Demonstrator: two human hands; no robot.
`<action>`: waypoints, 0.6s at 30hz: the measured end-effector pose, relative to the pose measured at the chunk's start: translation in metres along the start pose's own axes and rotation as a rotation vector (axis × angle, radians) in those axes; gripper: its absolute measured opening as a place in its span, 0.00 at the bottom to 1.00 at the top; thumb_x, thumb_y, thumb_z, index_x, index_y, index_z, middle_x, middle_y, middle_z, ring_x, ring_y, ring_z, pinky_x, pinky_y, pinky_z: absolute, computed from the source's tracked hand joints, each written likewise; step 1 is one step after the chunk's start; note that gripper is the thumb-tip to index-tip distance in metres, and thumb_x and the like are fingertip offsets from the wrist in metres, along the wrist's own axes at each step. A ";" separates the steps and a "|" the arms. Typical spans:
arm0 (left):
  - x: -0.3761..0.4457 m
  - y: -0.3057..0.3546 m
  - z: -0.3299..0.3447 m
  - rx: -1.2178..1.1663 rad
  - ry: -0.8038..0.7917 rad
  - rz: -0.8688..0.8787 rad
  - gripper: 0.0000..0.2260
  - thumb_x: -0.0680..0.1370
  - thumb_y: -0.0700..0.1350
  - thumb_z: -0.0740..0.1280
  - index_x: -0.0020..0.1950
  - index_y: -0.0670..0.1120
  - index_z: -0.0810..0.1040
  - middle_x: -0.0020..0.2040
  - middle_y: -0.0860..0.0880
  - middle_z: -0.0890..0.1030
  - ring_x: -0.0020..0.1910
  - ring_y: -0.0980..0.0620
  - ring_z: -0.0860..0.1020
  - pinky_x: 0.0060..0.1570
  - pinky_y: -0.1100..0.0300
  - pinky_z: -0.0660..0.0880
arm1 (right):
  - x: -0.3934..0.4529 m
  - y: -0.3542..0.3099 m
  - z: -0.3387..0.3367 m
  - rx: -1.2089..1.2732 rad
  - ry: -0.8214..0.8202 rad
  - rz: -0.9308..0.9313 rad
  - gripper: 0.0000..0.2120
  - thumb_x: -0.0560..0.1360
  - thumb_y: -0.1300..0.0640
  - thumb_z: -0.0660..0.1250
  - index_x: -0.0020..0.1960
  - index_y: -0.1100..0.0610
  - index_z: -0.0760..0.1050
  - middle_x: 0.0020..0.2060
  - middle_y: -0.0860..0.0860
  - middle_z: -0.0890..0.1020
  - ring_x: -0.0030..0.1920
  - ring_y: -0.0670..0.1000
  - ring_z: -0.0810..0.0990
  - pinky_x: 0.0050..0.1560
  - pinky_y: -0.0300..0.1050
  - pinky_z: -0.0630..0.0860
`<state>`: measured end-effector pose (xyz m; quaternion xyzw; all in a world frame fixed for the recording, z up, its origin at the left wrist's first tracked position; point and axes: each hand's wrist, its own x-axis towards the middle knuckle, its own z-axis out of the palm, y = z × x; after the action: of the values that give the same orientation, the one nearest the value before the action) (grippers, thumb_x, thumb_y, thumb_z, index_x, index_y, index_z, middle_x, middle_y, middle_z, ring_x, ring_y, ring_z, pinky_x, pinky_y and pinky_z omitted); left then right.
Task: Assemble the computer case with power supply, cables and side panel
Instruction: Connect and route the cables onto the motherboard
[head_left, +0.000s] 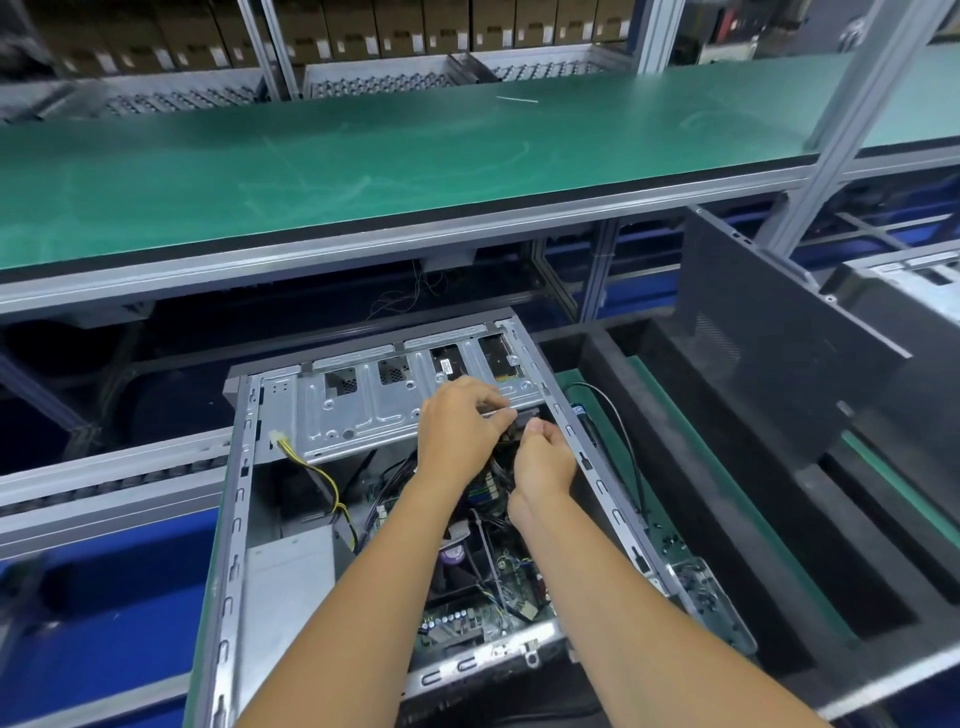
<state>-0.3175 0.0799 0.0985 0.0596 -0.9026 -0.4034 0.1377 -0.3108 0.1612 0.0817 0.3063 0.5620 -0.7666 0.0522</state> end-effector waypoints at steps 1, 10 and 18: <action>0.003 0.002 0.000 0.032 -0.006 -0.004 0.04 0.72 0.49 0.75 0.42 0.50 0.84 0.45 0.54 0.80 0.48 0.53 0.77 0.52 0.48 0.75 | 0.000 0.000 0.000 0.003 0.002 -0.001 0.13 0.84 0.57 0.58 0.41 0.51 0.72 0.41 0.48 0.76 0.41 0.47 0.73 0.52 0.47 0.72; 0.010 0.002 0.002 0.090 -0.047 -0.008 0.08 0.71 0.51 0.75 0.34 0.56 0.78 0.44 0.56 0.76 0.51 0.51 0.72 0.53 0.47 0.71 | 0.000 0.002 0.000 -0.020 0.005 -0.035 0.13 0.84 0.56 0.58 0.41 0.49 0.72 0.41 0.48 0.78 0.42 0.45 0.75 0.48 0.44 0.71; 0.012 0.006 -0.001 0.098 -0.084 -0.060 0.13 0.71 0.50 0.75 0.30 0.58 0.74 0.42 0.59 0.73 0.53 0.51 0.72 0.52 0.52 0.69 | -0.005 -0.002 -0.003 -0.070 -0.027 -0.064 0.14 0.85 0.56 0.57 0.41 0.51 0.73 0.39 0.49 0.78 0.40 0.46 0.74 0.39 0.39 0.70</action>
<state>-0.3290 0.0805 0.1055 0.0762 -0.9240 -0.3650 0.0844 -0.3063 0.1630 0.0858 0.2758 0.5972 -0.7518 0.0459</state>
